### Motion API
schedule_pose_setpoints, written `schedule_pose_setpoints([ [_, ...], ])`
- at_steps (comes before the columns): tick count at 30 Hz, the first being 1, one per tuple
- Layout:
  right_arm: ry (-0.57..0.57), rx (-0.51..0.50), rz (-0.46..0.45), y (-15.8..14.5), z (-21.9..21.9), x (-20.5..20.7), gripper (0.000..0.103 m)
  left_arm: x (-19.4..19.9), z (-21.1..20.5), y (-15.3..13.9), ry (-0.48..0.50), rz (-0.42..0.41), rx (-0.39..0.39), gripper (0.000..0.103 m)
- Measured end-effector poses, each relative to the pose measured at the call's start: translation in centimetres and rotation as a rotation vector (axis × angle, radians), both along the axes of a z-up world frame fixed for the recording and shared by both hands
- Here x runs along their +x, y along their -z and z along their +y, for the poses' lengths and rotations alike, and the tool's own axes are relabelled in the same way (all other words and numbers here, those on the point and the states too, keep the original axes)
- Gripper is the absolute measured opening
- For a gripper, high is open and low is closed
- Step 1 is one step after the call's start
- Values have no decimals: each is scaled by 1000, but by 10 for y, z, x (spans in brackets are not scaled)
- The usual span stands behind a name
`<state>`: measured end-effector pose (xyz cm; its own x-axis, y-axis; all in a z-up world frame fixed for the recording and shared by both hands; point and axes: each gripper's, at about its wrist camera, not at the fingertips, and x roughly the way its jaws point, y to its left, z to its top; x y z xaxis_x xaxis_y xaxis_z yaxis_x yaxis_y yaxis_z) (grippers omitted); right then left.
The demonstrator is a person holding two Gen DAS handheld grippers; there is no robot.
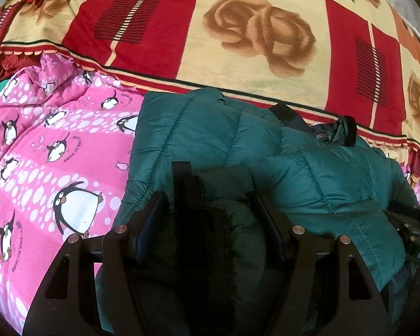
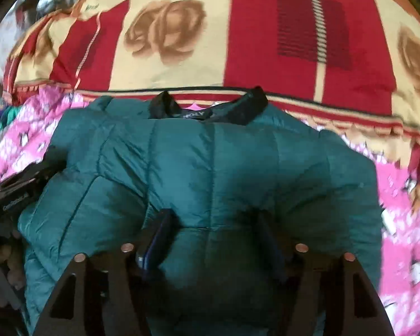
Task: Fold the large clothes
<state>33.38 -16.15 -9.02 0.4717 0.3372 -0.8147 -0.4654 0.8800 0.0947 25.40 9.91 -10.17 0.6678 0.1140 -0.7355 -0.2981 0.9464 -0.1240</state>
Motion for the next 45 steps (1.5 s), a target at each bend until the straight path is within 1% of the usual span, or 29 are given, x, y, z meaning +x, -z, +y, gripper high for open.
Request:
schedule_pose_setpoints([
  [2,19,-3,27,-6,0,4,61,0,0,0,-2,1,1,67],
  [3,34,-11,25,-15,2,2,61,1,0,0,-3,1,3,67],
  [5,29,13,-31,-36,8,-12,60,1,0,1,-5,1,6,67],
  [6,-4,45,-64,-46,11,-22,60,1,0,0,-6,1,7,67],
  [7,-46,65,-78,-49,18,-30,60,1,0,0,-6,1,8,67],
  [8,-72,58,-76,-46,24,-34,60,1,-1,0,-6,1,7,67],
  [10,-113,-29,-37,-22,44,-38,64,1,-1,0,-3,-1,3,68],
  [11,-117,-53,-36,-13,47,-38,65,1,-1,0,-2,-1,2,68],
  [12,-113,-47,-50,-9,47,-39,66,1,0,0,-2,-1,1,68],
  [14,-104,-21,-28,-13,43,-36,66,2,-1,0,-2,-1,0,68],
  [15,-104,-5,-13,-19,39,-34,66,2,0,0,-2,-1,-2,68],
  [16,-102,8,-20,-26,32,-35,66,2,0,1,-2,-2,-4,68],
  [17,-85,12,-47,-33,24,-36,66,2,0,1,-1,-2,-5,68],
  [18,-49,8,-81,-40,12,-36,66,2,0,1,-1,-3,-7,68],
  [19,-7,1,-96,-43,0,-33,66,2,0,1,-1,-3,-8,68],
  [21,80,-7,-72,-38,-31,-25,66,2,0,1,0,-4,-11,68],
  [23,125,-1,-22,-22,-54,-18,66,2,0,2,7,-6,-14,72],
  [25,92,13,-3,-5,-66,-19,67,2,-2,2,16,-6,-12,75],
  [27,69,21,-14,-3,-67,-22,68,2,-2,2,16,-6,-16,75],
  [29,58,17,-15,-10,-67,-23,67,3,-2,2,16,-8,-27,75],
  [30,43,11,-30,-16,-67,-24,67,2,-1,2,16,-10,-29,75],
  [31,45,7,-63,-24,-71,-26,67,2,-1,2,16,-11,-30,75],
  [33,88,28,-111,-36,-83,-29,67,1,-1,2,16,-11,-29,75],
  [35,136,68,-77,-33,-101,-28,67,1,0,2,16,-12,-30,75],
  [37,131,85,55,-8,-109,-20,68,0,0,2,18,-14,-32,75],
  [38,115,110,80,1,-112,-21,68,0,0,2,18,-15,-32,75],
  [40,113,135,65,1,-116,-22,68,0,0,2,17,-14,-33,75],
  [42,117,133,73,-2,-115,-22,68,0,-1,2,17,-14,-32,75],
  [45,115,125,54,-2,-114,-25,69,0,-1,2,18,-14,-34,75],
])
